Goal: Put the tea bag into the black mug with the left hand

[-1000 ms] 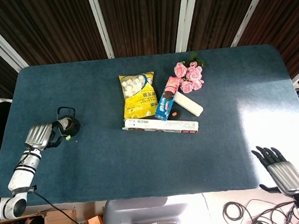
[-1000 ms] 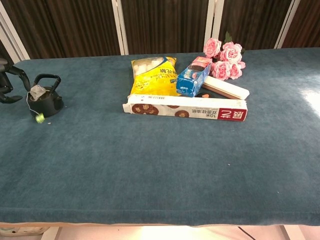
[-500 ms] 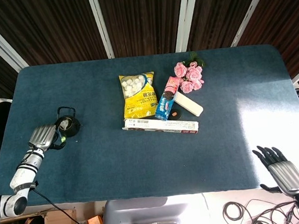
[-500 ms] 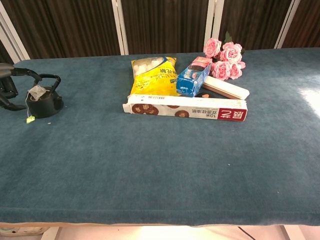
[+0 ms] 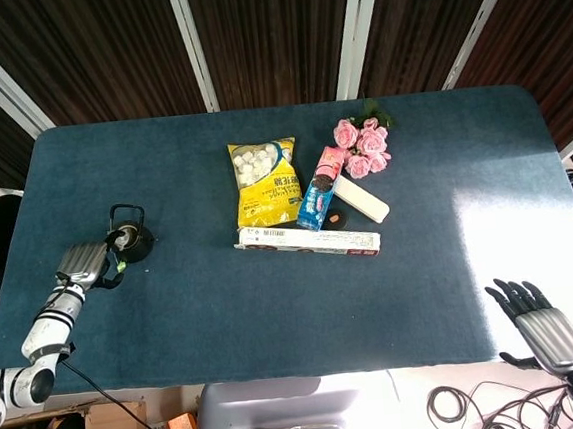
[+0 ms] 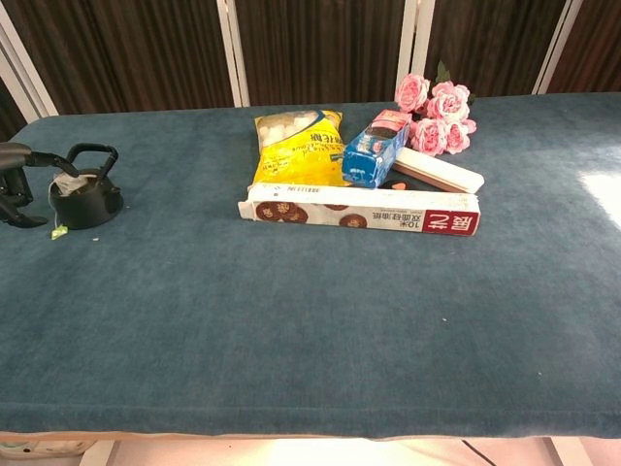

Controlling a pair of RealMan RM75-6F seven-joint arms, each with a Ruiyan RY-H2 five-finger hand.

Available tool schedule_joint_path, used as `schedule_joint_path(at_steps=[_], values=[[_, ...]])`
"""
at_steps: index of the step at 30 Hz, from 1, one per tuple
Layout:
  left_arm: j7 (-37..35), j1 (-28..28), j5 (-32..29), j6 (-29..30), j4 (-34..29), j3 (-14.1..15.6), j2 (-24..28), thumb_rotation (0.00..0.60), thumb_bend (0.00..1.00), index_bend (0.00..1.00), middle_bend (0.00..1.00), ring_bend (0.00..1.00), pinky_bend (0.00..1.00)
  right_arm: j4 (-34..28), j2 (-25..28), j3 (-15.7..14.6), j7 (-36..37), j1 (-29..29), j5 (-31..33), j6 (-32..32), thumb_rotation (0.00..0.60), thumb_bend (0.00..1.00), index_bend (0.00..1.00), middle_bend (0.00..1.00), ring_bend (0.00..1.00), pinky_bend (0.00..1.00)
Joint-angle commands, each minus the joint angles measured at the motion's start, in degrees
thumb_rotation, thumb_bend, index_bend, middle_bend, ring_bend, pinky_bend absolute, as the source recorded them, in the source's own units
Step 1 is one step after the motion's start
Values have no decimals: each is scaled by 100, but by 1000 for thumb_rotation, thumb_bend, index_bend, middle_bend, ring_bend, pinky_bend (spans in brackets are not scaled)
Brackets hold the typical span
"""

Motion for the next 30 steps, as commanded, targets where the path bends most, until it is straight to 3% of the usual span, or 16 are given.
schedule_joint_path(at_steps=[1, 21, 30], values=[[79, -20, -38, -29, 95, 29, -46, 578, 335, 189, 970, 972, 1000, 10, -2, 0, 10, 0, 4, -5, 600, 107, 0, 0, 0, 0], [437, -201, -573, -707, 691, 194, -329, 558, 342, 210, 970, 972, 1000, 12, -16, 8, -22, 7, 28, -41, 600, 107, 0, 0, 0, 0], [-53, -91, -55, -261, 499, 16, -261, 556, 341, 229, 970, 972, 1000, 10, -19, 16, -29, 6, 47, -47, 600, 107, 0, 0, 0, 0]])
